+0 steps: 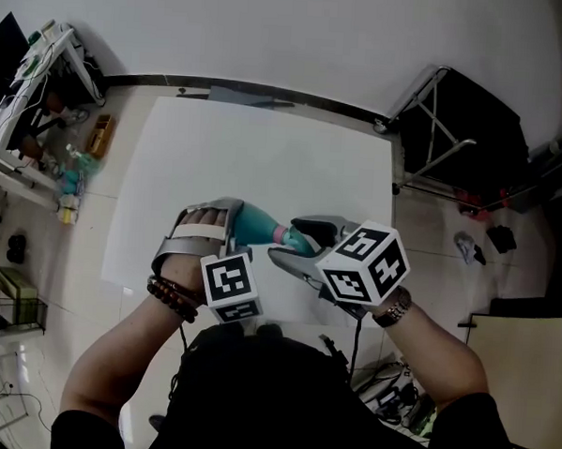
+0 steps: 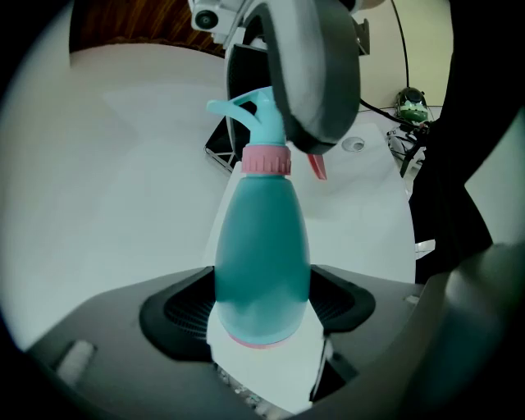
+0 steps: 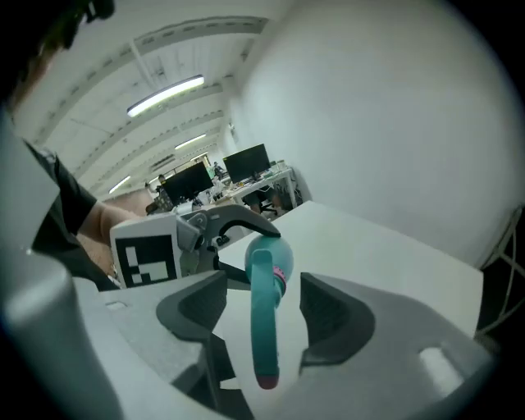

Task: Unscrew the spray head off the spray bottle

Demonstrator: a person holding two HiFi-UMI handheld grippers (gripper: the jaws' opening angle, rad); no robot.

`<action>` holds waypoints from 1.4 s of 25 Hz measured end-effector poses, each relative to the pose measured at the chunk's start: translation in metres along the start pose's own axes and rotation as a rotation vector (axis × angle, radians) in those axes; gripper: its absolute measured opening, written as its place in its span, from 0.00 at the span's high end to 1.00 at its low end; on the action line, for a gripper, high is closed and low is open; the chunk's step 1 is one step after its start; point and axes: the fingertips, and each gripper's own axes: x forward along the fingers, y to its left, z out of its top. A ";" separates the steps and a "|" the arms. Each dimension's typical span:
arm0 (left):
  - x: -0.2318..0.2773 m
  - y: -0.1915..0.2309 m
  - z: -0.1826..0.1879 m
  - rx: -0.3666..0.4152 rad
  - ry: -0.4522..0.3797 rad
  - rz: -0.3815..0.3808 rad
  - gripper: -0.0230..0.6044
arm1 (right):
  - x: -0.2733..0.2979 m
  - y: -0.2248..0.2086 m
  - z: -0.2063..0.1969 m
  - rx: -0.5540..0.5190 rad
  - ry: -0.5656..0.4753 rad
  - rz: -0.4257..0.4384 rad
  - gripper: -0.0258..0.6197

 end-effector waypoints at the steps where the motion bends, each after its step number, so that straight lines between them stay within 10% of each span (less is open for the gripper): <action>1: 0.000 0.000 0.000 0.007 0.002 0.008 0.35 | 0.001 0.000 0.000 0.045 -0.003 0.009 0.58; 10: -0.002 -0.019 0.006 0.012 -0.011 -0.064 0.35 | 0.002 0.003 -0.013 -0.119 0.043 -0.064 0.77; 28: -0.013 -0.067 0.017 -0.004 -0.097 -0.395 0.35 | -0.004 0.039 -0.049 -1.324 0.251 -0.129 0.77; 35: -0.014 -0.075 0.017 -0.017 -0.108 -0.456 0.35 | -0.007 0.047 -0.053 -1.630 0.268 -0.174 0.77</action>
